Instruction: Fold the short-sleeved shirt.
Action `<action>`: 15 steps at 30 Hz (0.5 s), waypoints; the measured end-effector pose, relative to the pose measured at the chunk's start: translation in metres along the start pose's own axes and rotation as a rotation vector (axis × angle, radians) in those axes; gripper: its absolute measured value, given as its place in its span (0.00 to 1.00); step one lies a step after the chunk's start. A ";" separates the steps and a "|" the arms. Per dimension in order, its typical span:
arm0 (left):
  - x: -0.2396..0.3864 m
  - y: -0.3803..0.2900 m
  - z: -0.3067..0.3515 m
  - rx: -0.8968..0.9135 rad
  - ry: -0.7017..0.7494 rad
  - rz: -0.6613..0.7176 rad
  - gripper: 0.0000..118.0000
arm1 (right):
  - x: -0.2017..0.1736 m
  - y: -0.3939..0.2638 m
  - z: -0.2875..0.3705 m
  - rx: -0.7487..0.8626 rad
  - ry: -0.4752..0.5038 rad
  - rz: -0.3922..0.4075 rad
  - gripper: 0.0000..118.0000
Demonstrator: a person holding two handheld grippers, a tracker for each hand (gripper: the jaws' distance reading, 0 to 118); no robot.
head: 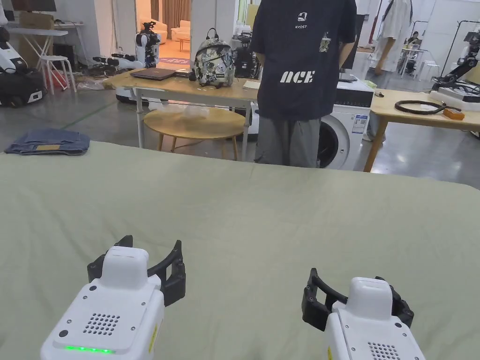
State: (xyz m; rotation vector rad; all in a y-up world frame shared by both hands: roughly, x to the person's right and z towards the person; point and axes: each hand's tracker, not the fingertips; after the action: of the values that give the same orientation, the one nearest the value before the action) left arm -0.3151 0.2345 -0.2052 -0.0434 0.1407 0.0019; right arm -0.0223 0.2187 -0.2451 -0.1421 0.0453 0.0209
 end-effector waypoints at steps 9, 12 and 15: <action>-0.010 -0.003 -0.008 -0.046 0.008 -0.002 0.59 | 0.007 0.008 -0.003 0.008 0.089 -0.073 0.82; -0.015 -0.003 -0.008 -0.052 0.004 0.028 0.59 | 0.012 0.013 -0.006 -0.015 0.109 -0.141 0.82; -0.018 -0.003 -0.010 -0.050 0.006 0.041 0.59 | 0.012 0.018 -0.010 -0.033 0.078 -0.150 0.82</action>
State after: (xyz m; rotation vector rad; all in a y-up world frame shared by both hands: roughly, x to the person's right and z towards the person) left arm -0.3342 0.2310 -0.2120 -0.0907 0.1480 0.0459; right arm -0.0107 0.2352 -0.2585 -0.1793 0.1122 -0.1337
